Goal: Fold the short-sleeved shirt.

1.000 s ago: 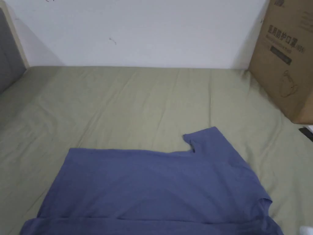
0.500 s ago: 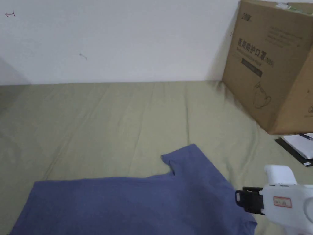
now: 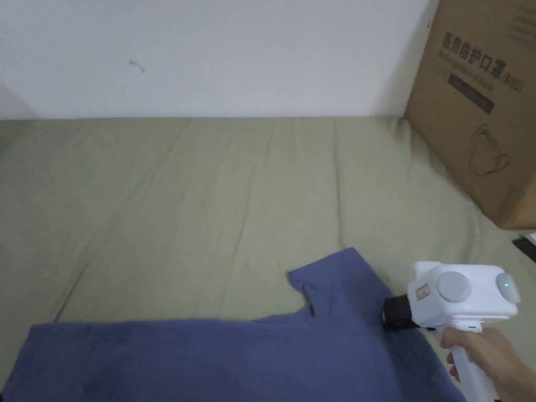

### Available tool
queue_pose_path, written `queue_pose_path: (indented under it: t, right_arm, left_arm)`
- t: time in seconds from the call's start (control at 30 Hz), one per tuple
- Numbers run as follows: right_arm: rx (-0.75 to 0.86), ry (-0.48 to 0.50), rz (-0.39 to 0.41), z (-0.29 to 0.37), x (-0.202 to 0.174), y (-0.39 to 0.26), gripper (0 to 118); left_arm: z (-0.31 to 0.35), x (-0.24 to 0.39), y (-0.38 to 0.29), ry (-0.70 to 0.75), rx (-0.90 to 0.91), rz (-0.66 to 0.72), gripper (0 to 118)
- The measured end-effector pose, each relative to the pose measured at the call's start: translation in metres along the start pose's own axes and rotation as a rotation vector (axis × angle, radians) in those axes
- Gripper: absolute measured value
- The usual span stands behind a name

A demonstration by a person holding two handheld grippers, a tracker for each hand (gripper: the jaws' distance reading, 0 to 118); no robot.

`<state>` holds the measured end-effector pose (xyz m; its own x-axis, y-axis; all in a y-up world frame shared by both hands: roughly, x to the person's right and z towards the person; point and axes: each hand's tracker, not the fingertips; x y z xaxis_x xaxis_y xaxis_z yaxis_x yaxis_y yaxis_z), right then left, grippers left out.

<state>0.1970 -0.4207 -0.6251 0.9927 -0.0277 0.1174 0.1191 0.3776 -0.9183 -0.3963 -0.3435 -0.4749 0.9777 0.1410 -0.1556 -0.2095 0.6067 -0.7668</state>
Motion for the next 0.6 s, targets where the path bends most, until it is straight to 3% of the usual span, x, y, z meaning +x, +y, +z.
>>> queue_pose_path:
  t: [0.03, 0.07, 0.1, 0.17, 0.23, 0.33, 0.47, 0.5, 0.53, 0.6]
  right_arm:
    - [0.009, 0.002, 0.045, 0.007, -0.001, -0.001, 57]
    - [0.017, -0.006, 0.078, 0.012, -0.002, -0.002, 38]
    - [0.016, -0.007, 0.083, 0.013, -0.002, -0.001, 27]
    - [-0.005, 0.065, 0.042, 0.011, -0.001, 0.002, 1]
    - [0.0, 0.042, 0.041, 0.013, -0.006, 0.004, 1]
    - [0.021, -0.022, 0.149, 0.023, -0.023, -0.001, 0]
    - [0.006, 0.005, 0.083, 0.025, -0.019, 0.001, 1]
    - [0.007, 0.013, 0.062, 0.025, -0.018, 0.001, 1]
    - [0.005, 0.014, 0.063, 0.025, -0.018, 0.0, 0]
    - [0.008, 0.013, 0.075, 0.027, -0.017, 0.0, 0]
  left_arm:
    - [-0.005, -0.001, 0.001, 0.003, -0.01, -0.002, 18]
    - [-0.01, -0.003, 0.003, -0.005, -0.014, 0.009, 50]
    - [-0.02, -0.001, 0.009, -0.017, -0.023, 0.028, 75]
    - [-0.036, -0.002, 0.022, -0.029, -0.031, 0.057, 104]
    - [-0.057, 0.0, 0.04, -0.035, -0.022, 0.065, 104]
    - [-0.1, 0.002, 0.068, 0.007, -0.09, 0.043, 104]
    - [-0.157, 0.01, 0.089, 0.047, -0.152, -0.016, 104]
    - [-0.171, 0.015, 0.092, 0.068, -0.193, -0.054, 97]
    - [-0.175, 0.018, 0.094, 0.1, -0.215, -0.06, 79]
    - [-0.173, 0.023, 0.095, 0.101, -0.207, -0.131, 76]
